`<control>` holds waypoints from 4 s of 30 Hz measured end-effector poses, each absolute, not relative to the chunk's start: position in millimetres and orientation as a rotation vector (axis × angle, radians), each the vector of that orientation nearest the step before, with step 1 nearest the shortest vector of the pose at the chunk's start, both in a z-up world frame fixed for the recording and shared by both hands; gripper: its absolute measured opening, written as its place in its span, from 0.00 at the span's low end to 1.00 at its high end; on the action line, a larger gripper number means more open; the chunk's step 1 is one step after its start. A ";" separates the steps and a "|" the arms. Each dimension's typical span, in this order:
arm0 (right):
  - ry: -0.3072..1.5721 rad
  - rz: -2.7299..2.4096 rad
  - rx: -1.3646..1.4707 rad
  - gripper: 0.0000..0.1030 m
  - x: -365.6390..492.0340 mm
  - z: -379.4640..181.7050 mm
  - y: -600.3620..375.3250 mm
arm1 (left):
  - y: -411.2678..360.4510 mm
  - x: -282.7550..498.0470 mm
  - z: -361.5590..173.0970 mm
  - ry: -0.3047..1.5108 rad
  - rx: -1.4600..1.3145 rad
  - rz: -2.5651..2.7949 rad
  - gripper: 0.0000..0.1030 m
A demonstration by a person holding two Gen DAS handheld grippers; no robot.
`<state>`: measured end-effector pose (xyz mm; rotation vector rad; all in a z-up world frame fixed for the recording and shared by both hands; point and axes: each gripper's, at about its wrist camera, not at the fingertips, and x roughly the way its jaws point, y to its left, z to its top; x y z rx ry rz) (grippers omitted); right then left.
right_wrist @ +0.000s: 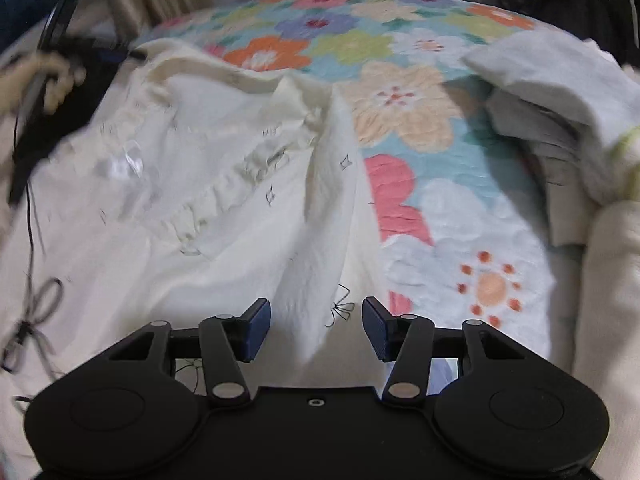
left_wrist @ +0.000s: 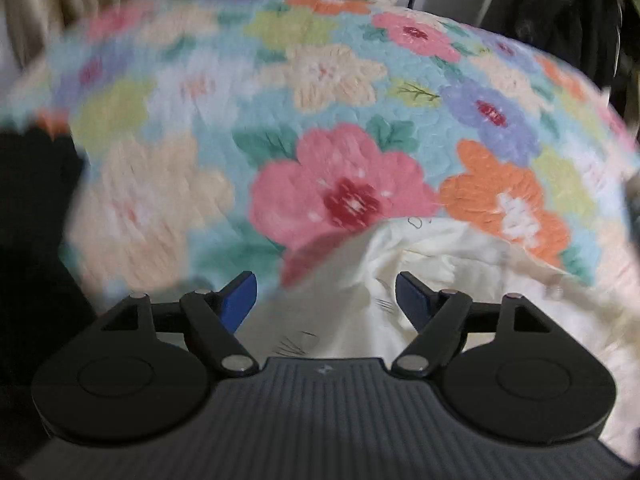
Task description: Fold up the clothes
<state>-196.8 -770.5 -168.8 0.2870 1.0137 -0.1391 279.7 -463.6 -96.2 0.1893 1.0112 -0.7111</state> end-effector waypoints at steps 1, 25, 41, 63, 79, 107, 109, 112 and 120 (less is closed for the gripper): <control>1.022 -0.143 0.276 0.15 -191.8 -174.2 -769.7 | -465.3 281.9 -99.8 1.057 0.152 -0.699 0.72; 0.911 -0.367 0.174 0.49 -164.4 -142.1 -824.0 | -426.5 249.0 -116.5 0.813 0.551 -0.785 0.79; 0.947 -0.469 0.002 0.00 -121.3 -180.2 -820.5 | -437.7 263.4 -124.6 0.595 0.572 -0.512 0.17; 0.637 -0.114 0.375 0.23 -324.1 -0.5 -671.1 | -169.2 92.7 16.7 0.534 0.632 -0.368 0.56; 0.858 0.097 0.363 0.43 -414.1 -75.5 -521.2 | -84.3 -26.8 -69.6 0.971 0.383 -0.787 0.62; 0.760 -0.215 0.380 0.02 -449.3 -101.3 -517.3 | -87.0 -52.2 -121.4 0.921 0.211 -0.707 0.04; 0.833 -0.209 0.401 0.02 -447.1 -126.9 -516.0 | -94.3 -49.7 -141.2 0.949 0.234 -0.680 0.04; 0.898 -0.176 0.391 0.03 -435.7 -161.6 -510.8 | -93.2 -46.4 -146.8 0.976 0.188 -0.671 0.04; 0.840 -0.060 0.352 0.03 -410.1 -148.1 -516.8 | -115.5 -30.8 -94.3 0.886 0.179 -0.773 0.04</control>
